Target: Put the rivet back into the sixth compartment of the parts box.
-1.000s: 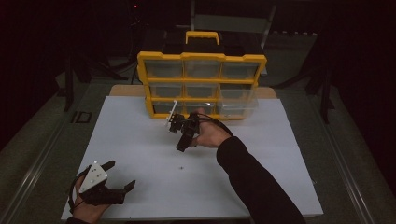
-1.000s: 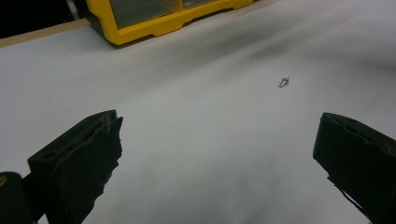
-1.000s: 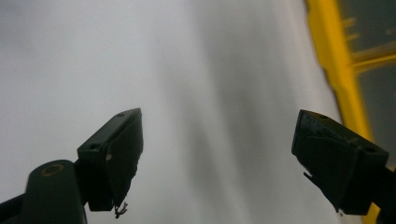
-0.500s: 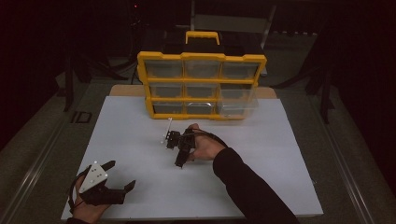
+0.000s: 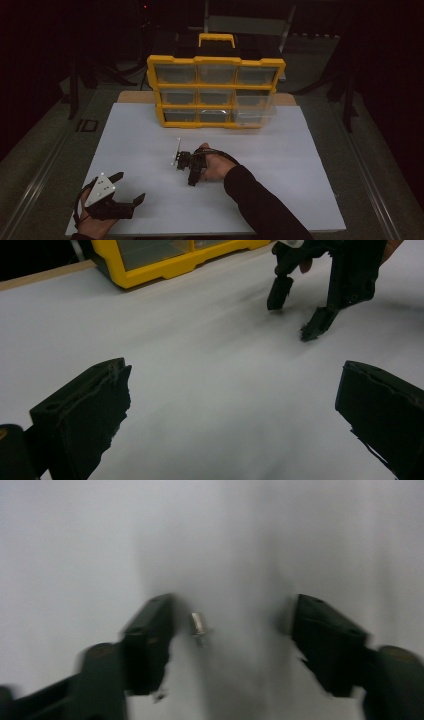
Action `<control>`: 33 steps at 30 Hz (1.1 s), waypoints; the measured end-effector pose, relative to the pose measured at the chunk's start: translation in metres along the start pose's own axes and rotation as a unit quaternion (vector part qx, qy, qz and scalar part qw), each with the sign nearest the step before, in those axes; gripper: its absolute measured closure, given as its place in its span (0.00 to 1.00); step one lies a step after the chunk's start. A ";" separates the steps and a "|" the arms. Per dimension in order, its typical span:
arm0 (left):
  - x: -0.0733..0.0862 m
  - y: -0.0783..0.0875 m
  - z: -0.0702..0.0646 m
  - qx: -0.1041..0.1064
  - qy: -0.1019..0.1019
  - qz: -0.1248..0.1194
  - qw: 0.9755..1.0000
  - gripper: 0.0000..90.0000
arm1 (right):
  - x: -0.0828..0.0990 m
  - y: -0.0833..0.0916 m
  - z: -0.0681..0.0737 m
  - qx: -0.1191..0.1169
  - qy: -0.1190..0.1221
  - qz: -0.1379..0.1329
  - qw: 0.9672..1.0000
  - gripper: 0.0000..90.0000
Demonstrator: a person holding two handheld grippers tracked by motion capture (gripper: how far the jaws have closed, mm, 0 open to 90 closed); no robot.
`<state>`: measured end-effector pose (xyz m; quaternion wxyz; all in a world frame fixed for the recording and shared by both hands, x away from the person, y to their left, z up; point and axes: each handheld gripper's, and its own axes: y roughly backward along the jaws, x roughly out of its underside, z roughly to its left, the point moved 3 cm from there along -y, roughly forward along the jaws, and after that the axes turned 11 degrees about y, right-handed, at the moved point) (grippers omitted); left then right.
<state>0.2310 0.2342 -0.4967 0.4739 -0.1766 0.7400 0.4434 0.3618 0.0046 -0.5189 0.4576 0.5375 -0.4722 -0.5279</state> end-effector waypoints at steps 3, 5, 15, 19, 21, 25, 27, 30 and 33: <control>0.000 0.000 0.000 0.000 -0.001 0.000 1.000 0.02 | 0.000 0.002 0.003 -0.010 0.008 0.000 1.000 0.65; 0.000 -0.001 -0.001 0.000 0.000 0.000 1.000 0.02 | -0.001 0.003 0.006 -0.011 0.014 0.006 1.000 0.74; 0.000 0.000 0.000 0.000 0.000 0.000 1.000 0.02 | -0.006 0.003 0.011 -0.014 0.035 0.034 0.999 0.92; 0.000 0.000 0.000 0.000 0.000 0.000 1.000 0.02 | -0.005 0.004 0.010 -0.018 0.033 0.034 0.999 0.92; 0.000 0.000 0.000 0.000 -0.001 0.000 1.000 0.02 | -0.005 0.004 0.009 -0.018 0.034 0.032 0.999 0.92; 0.000 0.000 0.000 -0.001 0.000 0.000 1.000 0.02 | -0.003 0.006 0.008 -0.018 0.031 0.029 0.999 0.92; 0.000 0.000 0.000 -0.001 0.000 0.000 1.000 0.02 | -0.003 0.009 0.007 -0.018 0.029 0.028 0.999 0.92; 0.000 0.000 0.000 -0.001 0.000 0.000 1.000 0.02 | -0.002 0.013 0.004 -0.016 0.025 0.022 0.999 0.92; 0.000 0.000 0.000 -0.001 0.000 0.000 1.000 0.02 | -0.001 0.019 0.001 -0.014 0.023 0.020 0.999 0.92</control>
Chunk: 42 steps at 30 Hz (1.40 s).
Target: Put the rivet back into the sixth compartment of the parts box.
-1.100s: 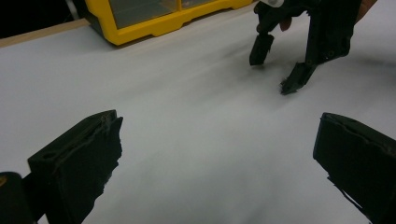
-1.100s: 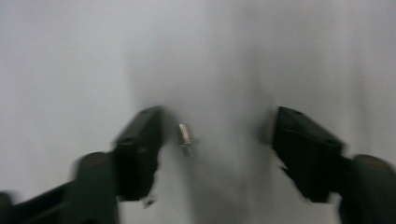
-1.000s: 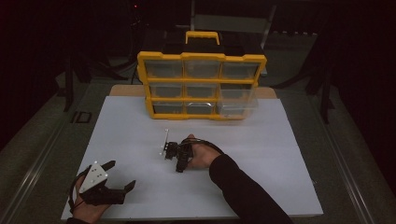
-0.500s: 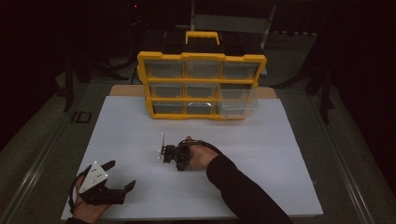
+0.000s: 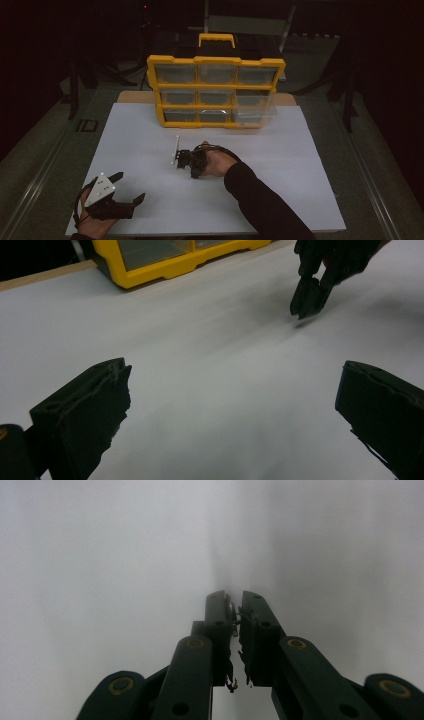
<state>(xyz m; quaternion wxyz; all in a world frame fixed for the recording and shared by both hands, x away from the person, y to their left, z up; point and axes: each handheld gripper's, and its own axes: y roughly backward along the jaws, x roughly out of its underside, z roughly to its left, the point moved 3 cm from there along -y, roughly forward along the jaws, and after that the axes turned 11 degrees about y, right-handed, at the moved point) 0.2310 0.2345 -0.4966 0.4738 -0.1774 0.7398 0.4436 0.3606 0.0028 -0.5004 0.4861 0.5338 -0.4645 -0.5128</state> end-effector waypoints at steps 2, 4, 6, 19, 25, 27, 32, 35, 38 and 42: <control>0.000 0.000 0.000 0.000 0.000 0.000 1.000 0.02 | 0.001 0.002 -0.001 0.001 -0.002 -0.001 1.000 0.92; 0.000 0.000 0.000 0.000 0.000 0.000 1.000 0.02 | 0.003 0.009 -0.005 0.006 -0.009 -0.007 1.000 0.92; 0.000 0.000 0.000 0.000 0.000 -0.001 1.000 0.02 | 0.005 0.014 -0.008 0.010 -0.012 -0.009 1.000 0.92; 0.000 0.000 0.000 0.000 0.000 0.000 1.000 0.02 | 0.021 0.054 -0.031 0.042 -0.043 -0.023 0.998 0.92; 0.000 0.000 0.000 0.000 0.000 0.000 1.000 0.02 | 0.030 0.073 -0.043 0.055 -0.065 -0.030 0.996 0.92; 0.000 0.000 0.000 0.000 -0.001 0.001 1.000 0.02 | 0.034 0.078 -0.046 0.059 -0.075 -0.027 0.995 0.92; 0.000 0.000 0.000 0.000 0.001 0.001 1.000 0.02 | 0.040 0.092 -0.054 0.072 -0.088 -0.034 0.993 0.92; 0.000 0.000 0.000 0.000 0.001 0.000 1.000 0.02 | 0.044 0.101 -0.059 0.079 -0.097 -0.040 0.991 0.92; 0.000 0.000 0.000 0.000 0.001 0.001 1.000 0.02 | 0.048 0.111 -0.064 0.088 -0.107 -0.049 0.989 0.92; 0.000 0.000 0.000 0.000 0.002 -0.001 1.000 0.02 | 0.053 0.125 -0.071 0.101 -0.123 -0.068 0.985 0.92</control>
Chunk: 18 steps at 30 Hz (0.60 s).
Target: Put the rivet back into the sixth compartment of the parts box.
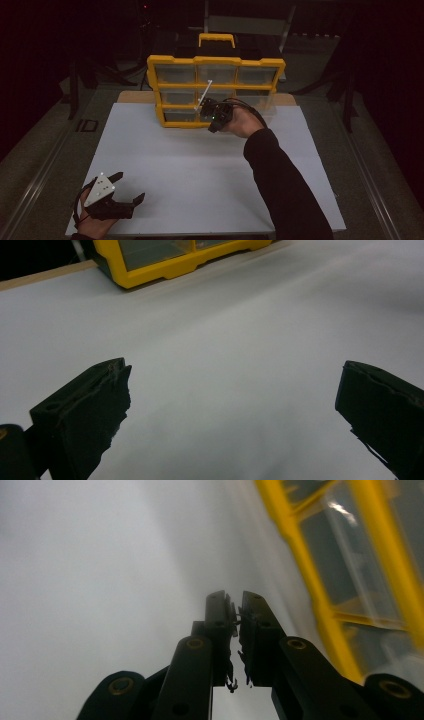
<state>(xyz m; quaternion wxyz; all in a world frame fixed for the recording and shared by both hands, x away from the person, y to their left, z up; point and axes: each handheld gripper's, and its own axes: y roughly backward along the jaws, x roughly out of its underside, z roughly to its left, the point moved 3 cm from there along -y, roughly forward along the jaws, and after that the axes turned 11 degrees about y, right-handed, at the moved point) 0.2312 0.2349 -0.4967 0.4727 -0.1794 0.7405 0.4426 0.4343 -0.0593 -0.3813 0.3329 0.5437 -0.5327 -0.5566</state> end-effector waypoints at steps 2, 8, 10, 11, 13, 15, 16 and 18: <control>0.000 0.000 0.000 0.001 -0.001 0.001 1.000 0.02 | 0.002 0.006 -0.005 0.009 -0.008 -0.003 1.000 0.92; 0.000 0.000 0.000 0.001 0.000 0.001 1.000 0.02 | 0.007 0.024 -0.018 0.032 -0.031 -0.021 0.999 0.92; 0.000 0.000 0.000 0.001 -0.001 0.001 1.000 0.02 | 0.009 0.030 -0.022 0.039 -0.037 -0.026 0.998 0.92; 0.000 0.000 0.000 0.001 -0.001 0.001 1.000 0.02 | 0.010 0.033 -0.024 0.043 -0.041 -0.028 0.998 0.92; 0.000 -0.001 0.000 0.000 -0.001 0.002 1.000 0.02 | 0.012 0.039 -0.028 0.049 -0.049 -0.035 0.997 0.92; 0.000 -0.001 0.000 0.000 -0.001 0.002 1.000 0.02 | 0.015 0.046 -0.032 0.057 -0.056 -0.035 0.996 0.92; 0.000 -0.001 0.000 0.001 -0.001 0.001 1.000 0.02 | 0.017 0.048 -0.034 0.059 -0.061 -0.037 0.996 0.92; 0.000 -0.001 0.000 0.000 0.000 0.001 1.000 0.02 | 0.020 0.055 -0.037 0.062 -0.067 -0.044 0.995 0.92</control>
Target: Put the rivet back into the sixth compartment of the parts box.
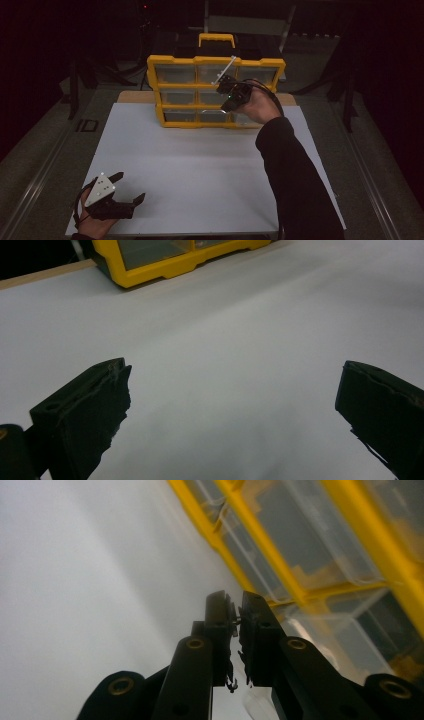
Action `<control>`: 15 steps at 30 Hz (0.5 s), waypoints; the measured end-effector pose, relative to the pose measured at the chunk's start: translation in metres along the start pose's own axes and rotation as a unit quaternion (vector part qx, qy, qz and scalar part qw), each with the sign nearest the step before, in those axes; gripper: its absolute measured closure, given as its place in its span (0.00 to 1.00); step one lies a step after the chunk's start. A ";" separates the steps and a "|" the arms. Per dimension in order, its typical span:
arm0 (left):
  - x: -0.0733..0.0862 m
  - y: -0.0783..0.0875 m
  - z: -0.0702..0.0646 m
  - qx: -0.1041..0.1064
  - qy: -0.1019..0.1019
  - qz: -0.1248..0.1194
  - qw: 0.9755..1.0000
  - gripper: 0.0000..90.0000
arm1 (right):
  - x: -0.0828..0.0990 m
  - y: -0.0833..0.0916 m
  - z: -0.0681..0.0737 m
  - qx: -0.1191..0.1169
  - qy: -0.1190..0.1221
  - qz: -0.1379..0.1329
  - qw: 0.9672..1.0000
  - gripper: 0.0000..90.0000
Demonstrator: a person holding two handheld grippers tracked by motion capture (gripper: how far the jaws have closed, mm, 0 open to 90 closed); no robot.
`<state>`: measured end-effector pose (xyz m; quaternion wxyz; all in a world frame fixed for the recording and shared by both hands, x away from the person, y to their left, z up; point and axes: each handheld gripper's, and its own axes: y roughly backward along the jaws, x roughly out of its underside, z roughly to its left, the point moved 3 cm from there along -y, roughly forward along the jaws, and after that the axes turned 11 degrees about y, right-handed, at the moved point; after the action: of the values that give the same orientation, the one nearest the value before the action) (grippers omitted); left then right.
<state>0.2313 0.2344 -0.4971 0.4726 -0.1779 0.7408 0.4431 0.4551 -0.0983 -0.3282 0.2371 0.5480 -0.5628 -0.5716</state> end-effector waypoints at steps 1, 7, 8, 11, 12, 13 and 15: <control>0.000 0.000 0.000 0.000 0.000 0.001 1.000 0.02 | 0.001 0.003 -0.002 0.001 -0.006 -0.003 1.000 0.92; 0.000 0.000 0.000 0.000 0.000 0.001 1.000 0.02 | 0.014 0.014 -0.015 0.017 -0.028 -0.001 0.999 0.92; 0.000 0.000 0.000 0.000 0.000 0.001 1.000 0.02 | 0.017 0.015 -0.018 0.017 -0.031 -0.003 0.999 0.92; 0.000 0.000 0.000 0.000 0.000 0.000 1.000 0.02 | 0.026 0.016 -0.024 0.028 -0.045 0.013 0.999 0.92; 0.000 0.000 0.000 0.000 0.000 0.001 1.000 0.02 | 0.029 0.016 -0.026 0.034 -0.047 0.021 0.998 0.92; 0.000 0.000 0.000 0.000 0.000 0.001 1.000 0.02 | 0.032 0.016 -0.028 0.038 -0.049 0.030 0.998 0.92; 0.000 0.000 0.000 0.000 0.000 0.000 1.000 0.02 | 0.038 0.016 -0.032 0.044 -0.057 0.043 0.996 0.92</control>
<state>0.2313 0.2343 -0.4971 0.4726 -0.1780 0.7406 0.4433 0.4668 -0.1482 -0.3197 0.2042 0.4994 -0.6235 -0.5658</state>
